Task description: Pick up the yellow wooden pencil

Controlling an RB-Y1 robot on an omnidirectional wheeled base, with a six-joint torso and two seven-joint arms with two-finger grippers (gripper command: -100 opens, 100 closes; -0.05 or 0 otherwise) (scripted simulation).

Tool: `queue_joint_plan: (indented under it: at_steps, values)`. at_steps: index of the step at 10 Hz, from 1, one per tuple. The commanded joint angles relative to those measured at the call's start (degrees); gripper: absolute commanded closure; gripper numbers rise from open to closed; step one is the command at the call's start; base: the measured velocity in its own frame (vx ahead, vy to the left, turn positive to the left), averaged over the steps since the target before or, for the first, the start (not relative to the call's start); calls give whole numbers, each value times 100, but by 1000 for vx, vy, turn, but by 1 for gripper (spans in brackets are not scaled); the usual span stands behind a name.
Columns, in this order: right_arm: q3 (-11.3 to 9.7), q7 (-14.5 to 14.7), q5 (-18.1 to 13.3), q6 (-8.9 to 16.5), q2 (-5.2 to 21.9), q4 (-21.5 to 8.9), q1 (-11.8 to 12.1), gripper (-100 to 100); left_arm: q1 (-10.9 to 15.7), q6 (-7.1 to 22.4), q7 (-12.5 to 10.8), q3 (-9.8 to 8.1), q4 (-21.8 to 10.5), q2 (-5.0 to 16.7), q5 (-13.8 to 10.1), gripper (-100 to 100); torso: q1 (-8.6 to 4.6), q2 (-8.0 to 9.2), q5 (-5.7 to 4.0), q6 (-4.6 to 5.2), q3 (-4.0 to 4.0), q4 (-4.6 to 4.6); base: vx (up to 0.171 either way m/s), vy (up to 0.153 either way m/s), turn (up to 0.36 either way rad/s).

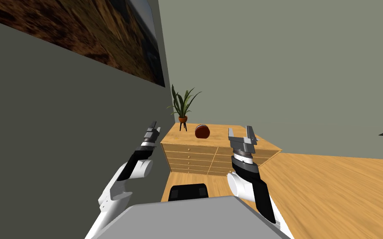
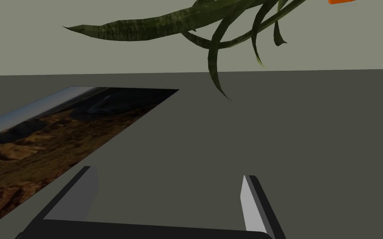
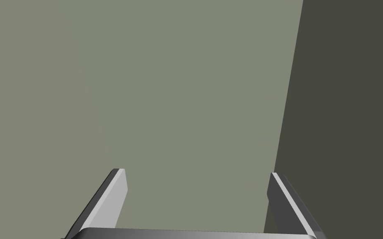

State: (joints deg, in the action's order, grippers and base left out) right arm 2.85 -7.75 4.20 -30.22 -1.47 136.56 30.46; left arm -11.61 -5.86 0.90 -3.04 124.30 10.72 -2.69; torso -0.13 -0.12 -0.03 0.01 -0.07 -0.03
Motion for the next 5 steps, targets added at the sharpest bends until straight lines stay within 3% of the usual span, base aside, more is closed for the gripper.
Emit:
queue_joint_plan:
  at_steps: [1, 2, 3, 4, 5]
  values:
    - [0, 0, 0, 0, 0, 0, 0, 0, 96, 286, 18, 12, -109, 68, -14, -100, 0, 0, 0, 0, 0, 0, 23, -31, -9]
    - [0, 0, 0, 0, 0, 0, 0, 0, 362, 448, 41, 19, -356, 208, -49, -100, 2, 1, 0, -2, 0, 0, 27, -31, -11]
    - [0, 0, 0, 0, 0, 0, 0, 0, 363, 629, 41, 19, -356, 208, -49, -100, 1, -1, 0, -1, -1, 0, 26, -32, -10]
    - [0, 0, 0, 0, 0, 0, 0, 0, 603, 815, 65, 27, -566, 343, -86, -100, 2, 0, 0, -2, 0, 0, 33, -35, -10]
    - [0, 0, 0, 0, 0, 0, 0, 0, 641, 984, 65, 27, -620, 343, -86, -100, 0, -4, 0, 0, -2, -1, 28, -34, -9]
